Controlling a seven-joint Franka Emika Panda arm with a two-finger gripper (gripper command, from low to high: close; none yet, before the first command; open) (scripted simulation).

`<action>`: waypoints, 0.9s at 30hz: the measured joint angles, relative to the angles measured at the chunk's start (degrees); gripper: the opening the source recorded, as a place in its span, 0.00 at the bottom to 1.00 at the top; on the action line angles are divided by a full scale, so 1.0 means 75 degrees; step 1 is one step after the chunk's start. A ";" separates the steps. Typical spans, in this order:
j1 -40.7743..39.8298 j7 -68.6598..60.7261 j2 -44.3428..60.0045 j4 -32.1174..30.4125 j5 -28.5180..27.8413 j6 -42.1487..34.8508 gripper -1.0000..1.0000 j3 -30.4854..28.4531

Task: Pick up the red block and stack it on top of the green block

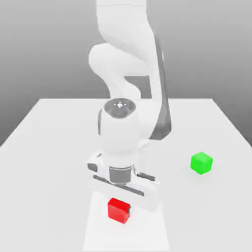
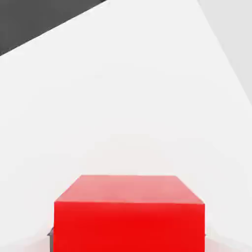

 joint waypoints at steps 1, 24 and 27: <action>-0.0008 -0.0012 -0.0254 -0.0037 0.0016 -0.0217 0.00 0.0013; 0.5539 -0.3527 -0.3908 -0.2031 0.1811 -0.1840 0.00 0.2645; 0.5225 -0.3240 -0.3498 -0.2051 0.1342 -0.1421 0.00 0.2914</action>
